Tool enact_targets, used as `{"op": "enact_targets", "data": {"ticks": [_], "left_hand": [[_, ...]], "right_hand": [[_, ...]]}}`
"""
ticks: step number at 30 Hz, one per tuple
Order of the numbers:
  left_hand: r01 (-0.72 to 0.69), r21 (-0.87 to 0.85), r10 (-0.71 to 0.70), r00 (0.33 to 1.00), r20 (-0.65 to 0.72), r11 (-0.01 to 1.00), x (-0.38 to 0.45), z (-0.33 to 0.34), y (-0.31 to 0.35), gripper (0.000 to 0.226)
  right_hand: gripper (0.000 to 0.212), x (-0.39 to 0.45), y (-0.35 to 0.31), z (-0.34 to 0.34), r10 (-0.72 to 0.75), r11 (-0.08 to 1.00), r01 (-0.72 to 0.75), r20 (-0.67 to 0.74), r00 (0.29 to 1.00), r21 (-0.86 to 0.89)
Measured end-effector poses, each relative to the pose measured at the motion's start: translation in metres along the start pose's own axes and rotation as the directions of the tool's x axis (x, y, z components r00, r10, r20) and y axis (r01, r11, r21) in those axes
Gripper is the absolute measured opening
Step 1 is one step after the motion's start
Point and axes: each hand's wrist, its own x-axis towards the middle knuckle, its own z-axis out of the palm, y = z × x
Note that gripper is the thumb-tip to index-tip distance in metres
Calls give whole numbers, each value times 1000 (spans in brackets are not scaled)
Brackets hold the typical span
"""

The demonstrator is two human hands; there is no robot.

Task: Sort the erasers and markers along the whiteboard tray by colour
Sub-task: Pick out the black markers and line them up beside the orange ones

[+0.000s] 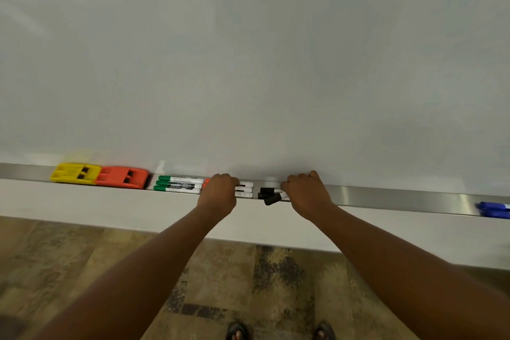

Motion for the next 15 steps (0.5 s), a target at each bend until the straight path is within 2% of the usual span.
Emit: {"op": "enact_targets", "data": {"ticks": [8, 10, 13, 15], "left_hand": [[-39, -49, 40, 999, 24, 998, 2, 8, 8, 51], [-57, -53, 59, 998, 26, 997, 4, 8, 10, 50], [-73, -53, 74, 997, 19, 996, 7, 6, 12, 50], [-83, -48, 84, 996, 15, 995, 8, 6, 13, 48]], "right_hand": [[32, 5, -5, -3, -13, 998, 11, 34, 999, 64], [30, 6, -6, -2, -4, 992, 4, -2, 1000, 124], [58, -2, -8, -1, 16, 972, -1, -63, 998, 237], [50, -10, -10, 0, -3, 966, 34, -120, 993, 256]]}}
